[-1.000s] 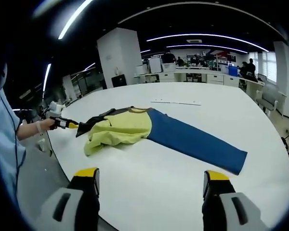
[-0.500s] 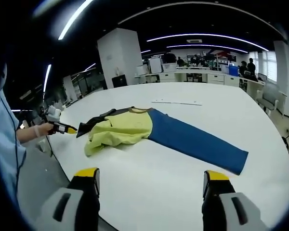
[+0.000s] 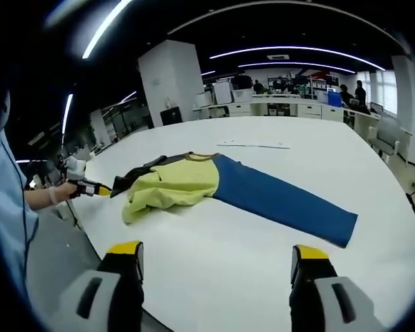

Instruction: Fold the garment on the visible template until the final outline fits inside the template.

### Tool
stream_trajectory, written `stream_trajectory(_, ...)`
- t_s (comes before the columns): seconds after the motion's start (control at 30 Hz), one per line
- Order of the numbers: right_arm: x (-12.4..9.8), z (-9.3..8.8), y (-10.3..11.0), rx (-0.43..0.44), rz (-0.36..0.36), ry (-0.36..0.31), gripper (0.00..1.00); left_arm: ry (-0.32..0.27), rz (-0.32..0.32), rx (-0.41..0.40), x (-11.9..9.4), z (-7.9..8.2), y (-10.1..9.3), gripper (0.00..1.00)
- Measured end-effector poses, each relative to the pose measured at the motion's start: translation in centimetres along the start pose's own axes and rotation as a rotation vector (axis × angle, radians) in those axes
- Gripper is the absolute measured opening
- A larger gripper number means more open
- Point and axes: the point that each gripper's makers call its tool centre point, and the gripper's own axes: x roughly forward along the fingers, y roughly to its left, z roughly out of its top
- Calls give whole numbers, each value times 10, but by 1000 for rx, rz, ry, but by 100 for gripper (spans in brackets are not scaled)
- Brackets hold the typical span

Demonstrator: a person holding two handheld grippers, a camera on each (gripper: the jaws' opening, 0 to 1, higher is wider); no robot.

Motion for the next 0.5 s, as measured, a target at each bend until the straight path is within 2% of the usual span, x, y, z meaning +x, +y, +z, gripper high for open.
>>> stream_trajectory(0.2, -1, 3, -2, 3, -3, -7, 88, 54, -16, 38, 9, -6, -2, 10)
stream_trajectory(0.5, 0, 1, -1, 7, -3, 1, 87, 55, -12, 44, 9, -6, 0, 7)
